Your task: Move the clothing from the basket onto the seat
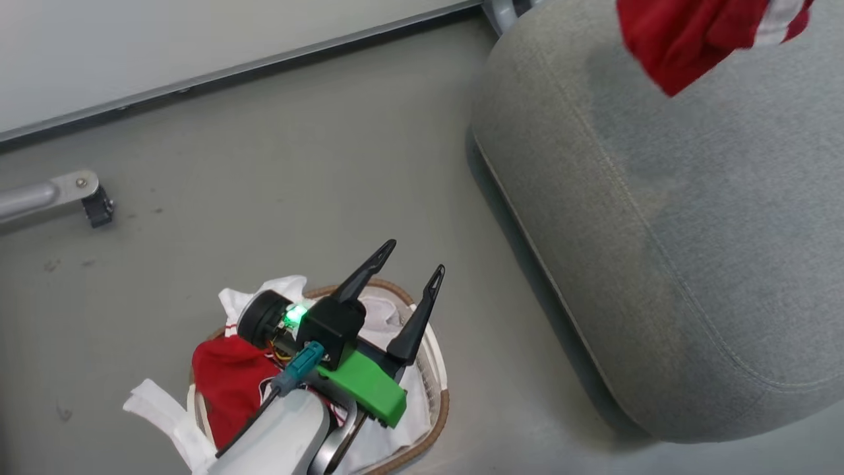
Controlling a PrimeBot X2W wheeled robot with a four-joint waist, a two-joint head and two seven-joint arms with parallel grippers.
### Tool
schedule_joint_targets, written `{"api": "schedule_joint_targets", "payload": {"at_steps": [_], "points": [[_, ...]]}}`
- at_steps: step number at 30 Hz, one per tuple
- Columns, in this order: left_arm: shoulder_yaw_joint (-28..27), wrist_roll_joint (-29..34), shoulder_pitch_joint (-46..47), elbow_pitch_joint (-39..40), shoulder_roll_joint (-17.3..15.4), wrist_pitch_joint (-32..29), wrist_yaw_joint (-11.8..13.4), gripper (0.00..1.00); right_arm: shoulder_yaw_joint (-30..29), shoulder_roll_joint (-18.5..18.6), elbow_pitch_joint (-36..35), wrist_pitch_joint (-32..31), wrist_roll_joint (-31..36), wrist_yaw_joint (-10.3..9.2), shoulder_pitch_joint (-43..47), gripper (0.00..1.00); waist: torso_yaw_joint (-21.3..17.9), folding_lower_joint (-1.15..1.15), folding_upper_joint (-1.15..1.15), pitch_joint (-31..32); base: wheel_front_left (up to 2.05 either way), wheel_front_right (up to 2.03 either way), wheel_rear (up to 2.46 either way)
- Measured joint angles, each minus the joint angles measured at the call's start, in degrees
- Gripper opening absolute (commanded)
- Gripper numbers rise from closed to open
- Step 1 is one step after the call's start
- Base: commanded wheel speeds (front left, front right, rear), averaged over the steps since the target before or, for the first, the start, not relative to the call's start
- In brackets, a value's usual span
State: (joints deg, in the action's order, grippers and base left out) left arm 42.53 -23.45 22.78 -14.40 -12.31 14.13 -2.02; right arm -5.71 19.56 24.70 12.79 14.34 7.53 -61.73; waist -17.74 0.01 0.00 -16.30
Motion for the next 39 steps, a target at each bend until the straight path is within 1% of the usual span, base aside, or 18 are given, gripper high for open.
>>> {"api": "schedule_joint_targets", "payload": {"at_steps": [2,3,8,13,17,24,25,28,29,30,31,35,39], "points": [[0.09,0.41,0.56,0.88,-0.15,-0.21,0.01,1.00,-0.25,3.69,2.15,-0.96,2.07,0.00,-3.96,0.00,1.24,0.00,0.00,-1.43,0.00,0.00,0.00],[0.15,0.51,0.87,1.24,-0.16,-0.21,0.02,1.00,-0.94,4.90,3.01,-1.32,2.27,0.00,-5.75,0.00,1.88,0.00,0.00,-2.12,0.00,0.00,0.00],[0.32,1.16,1.97,2.77,-0.68,-0.44,0.08,1.00,-3.61,9.72,7.27,-2.71,5.22,0.00,-10.54,0.00,4.53,0.00,0.00,-5.61,0.00,0.00,0.00],[0.49,1.79,2.91,4.37,-0.83,-0.54,0.31,1.00,-9.72,13.01,12.18,-3.76,7.42,0.00,-10.57,0.00,6.86,0.00,0.00,-9.31,0.00,0.00,0.00],[0.41,2.12,3.58,4.87,-1.53,-0.97,0.64,1.00,-12.63,12.14,15.46,-2.63,9.02,0.00,-7.91,0.00,7.94,0.00,0.00,-12.18,0.00,0.00,0.00],[0.86,2.24,3.83,4.76,-1.85,-1.33,0.76,1.00,-17.28,7.36,21.48,-0.12,12.13,0.00,0.34,0.00,8.55,0.01,0.00,-16.11,0.00,0.00,0.00],[1.10,2.24,3.86,4.65,-1.86,-1.43,0.64,1.00,-18.12,6.39,22.31,0.15,12.60,0.00,1.87,0.04,8.45,0.01,0.00,-16.31,0.00,0.00,0.00],[1.36,2.22,3.88,4.38,-1.85,-1.46,0.59,1.00,-20.11,3.86,23.79,0.97,13.95,0.00,5.53,0.39,8.05,0.00,0.00,-16.12,0.00,0.00,0.00],[1.37,2.16,3.88,4.35,-1.89,-1.46,0.59,1.00,-20.95,3.19,24.03,1.22,14.26,0.00,6.42,0.47,7.85,0.00,0.00,-15.88,0.00,0.00,0.00],[1.36,2.13,3.88,4.26,-1.97,-1.46,0.65,1.00,-21.53,2.57,24.18,1.46,14.72,0.00,7.22,0.69,7.63,0.00,0.00,-15.61,0.00,0.00,0.00],[1.35,2.05,3.87,4.16,-2.03,-1.45,0.70,1.00,-22.08,2.07,24.28,1.65,14.97,0.00,7.78,1.00,7.44,0.00,0.00,-15.37,0.00,0.00,0.00],[1.01,1.49,3.52,3.45,-2.47,-1.37,1.10,1.00,-22.94,-0.59,25.75,2.10,15.10,0.00,10.96,1.00,6.43,0.00,0.00,-14.07,0.00,0.00,0.00],[1.03,0.59,2.47,2.52,-2.59,-1.08,1.05,1.00,-23.08,-1.01,26.42,2.20,15.15,0.00,14.42,1.00,5.48,0.00,0.00,-12.08,0.00,0.00,0.00]]}}
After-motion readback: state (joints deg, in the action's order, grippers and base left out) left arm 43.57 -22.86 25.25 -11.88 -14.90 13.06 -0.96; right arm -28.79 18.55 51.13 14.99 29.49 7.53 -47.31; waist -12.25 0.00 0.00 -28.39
